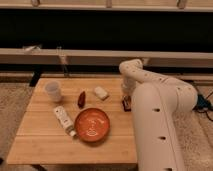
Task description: Place the eraser in the ceramic cup
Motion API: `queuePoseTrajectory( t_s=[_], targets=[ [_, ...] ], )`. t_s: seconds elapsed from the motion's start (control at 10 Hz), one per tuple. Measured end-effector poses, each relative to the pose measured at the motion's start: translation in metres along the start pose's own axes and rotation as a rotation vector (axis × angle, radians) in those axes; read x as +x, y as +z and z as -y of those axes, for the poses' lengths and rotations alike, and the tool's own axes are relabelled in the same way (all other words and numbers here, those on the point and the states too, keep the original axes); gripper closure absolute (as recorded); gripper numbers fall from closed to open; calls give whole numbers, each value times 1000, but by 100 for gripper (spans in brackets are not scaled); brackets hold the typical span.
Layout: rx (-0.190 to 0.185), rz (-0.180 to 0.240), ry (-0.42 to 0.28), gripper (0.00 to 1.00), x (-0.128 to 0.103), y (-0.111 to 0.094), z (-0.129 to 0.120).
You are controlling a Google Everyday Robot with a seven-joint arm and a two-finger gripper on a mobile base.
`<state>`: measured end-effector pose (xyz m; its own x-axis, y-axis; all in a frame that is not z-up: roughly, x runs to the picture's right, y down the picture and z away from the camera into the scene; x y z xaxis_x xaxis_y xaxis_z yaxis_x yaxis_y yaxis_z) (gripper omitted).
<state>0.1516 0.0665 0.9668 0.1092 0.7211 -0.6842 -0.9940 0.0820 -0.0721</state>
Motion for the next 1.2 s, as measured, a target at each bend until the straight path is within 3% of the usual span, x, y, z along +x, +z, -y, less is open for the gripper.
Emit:
queuePoseTrajectory(
  t_s=[0.2, 0.4, 0.7, 0.9, 1.2],
  targets=[
    [4, 0, -1, 87, 1, -1, 0],
    [-5, 31, -19, 87, 1, -20, -14],
    [-33, 92, -79, 87, -6, -79, -57],
    [-63, 137, -147, 87, -19, -127, -110],
    [-135, 188, -254, 87, -30, -153, -166]
  ],
)
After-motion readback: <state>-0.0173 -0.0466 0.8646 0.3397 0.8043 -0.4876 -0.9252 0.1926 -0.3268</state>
